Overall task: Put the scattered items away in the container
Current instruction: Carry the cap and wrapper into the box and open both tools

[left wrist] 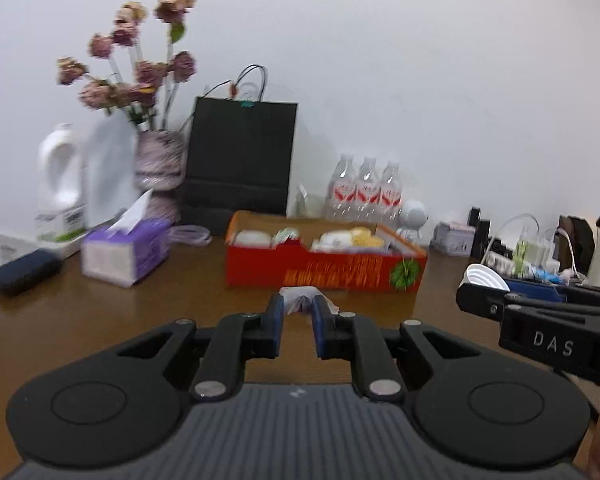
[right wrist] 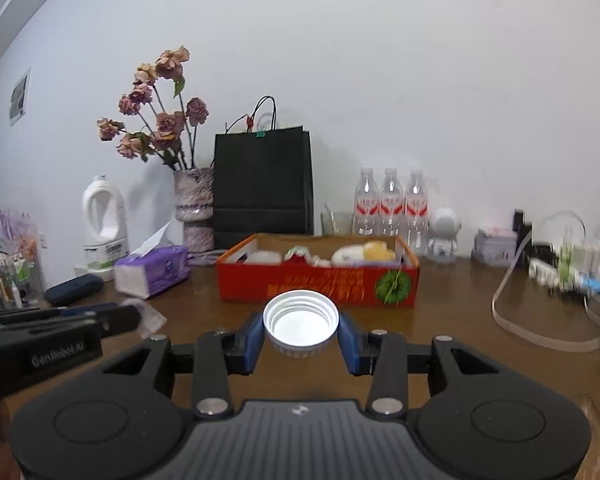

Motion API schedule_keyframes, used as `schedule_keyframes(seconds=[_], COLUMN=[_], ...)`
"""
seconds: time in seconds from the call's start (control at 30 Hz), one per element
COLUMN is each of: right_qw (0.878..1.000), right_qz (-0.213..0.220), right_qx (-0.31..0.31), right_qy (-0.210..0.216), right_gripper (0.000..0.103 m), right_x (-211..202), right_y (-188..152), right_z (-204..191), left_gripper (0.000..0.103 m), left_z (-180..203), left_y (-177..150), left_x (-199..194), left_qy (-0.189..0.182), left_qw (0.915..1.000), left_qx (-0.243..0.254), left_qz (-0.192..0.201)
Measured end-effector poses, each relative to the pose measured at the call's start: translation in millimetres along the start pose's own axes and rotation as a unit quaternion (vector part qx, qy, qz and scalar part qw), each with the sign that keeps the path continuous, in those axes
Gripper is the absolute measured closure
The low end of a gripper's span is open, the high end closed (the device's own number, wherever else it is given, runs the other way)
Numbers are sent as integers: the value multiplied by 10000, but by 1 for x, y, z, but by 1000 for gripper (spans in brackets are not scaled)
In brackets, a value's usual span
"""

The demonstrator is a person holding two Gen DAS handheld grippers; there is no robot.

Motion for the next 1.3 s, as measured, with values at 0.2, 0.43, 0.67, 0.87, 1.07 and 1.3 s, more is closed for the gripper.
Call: schedule_keyframes(seconds=[0.2, 0.43, 0.67, 0.87, 1.07, 1.3], right_qw=[9996, 9759, 9352, 9188, 9122, 9162], right_qz=[-96, -1903, -3388, -3870, -3941, -3719], right_qx=[229, 1050, 991, 647, 1025, 1453], right_qy=[143, 178, -285, -440, -447, -347], right_gripper=[64, 64, 63, 57, 57, 37], right_x=[93, 266, 356, 359, 346, 310], right_y=[67, 98, 60, 51, 53, 94], right_z=[67, 185, 222, 204, 201, 189], left_gripper=[87, 85, 46, 45, 47, 10], left_z=[62, 109, 96, 87, 75, 49], left_y=[57, 53, 27, 28, 43, 100], left_x=[137, 298, 338, 342, 334, 315], left_qy=[-641, -726, -779, -930, -869, -436], left_qw=[9953, 9724, 9585, 9521, 9512, 9563], left_qx=[552, 1119, 1410, 1467, 1286, 939], left_qz=[-475, -1916, -2353, -2518, -2668, -2736])
Point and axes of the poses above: each gripper's, at about its wrist camera, not at the fingertips, and x roughly the way its jaws point, z to its right, y to its top, the point moved 5 cm from there along x, roughly the way its jaws point, and after that the axes turned 15 degrees about y, right-handed, at the moved point
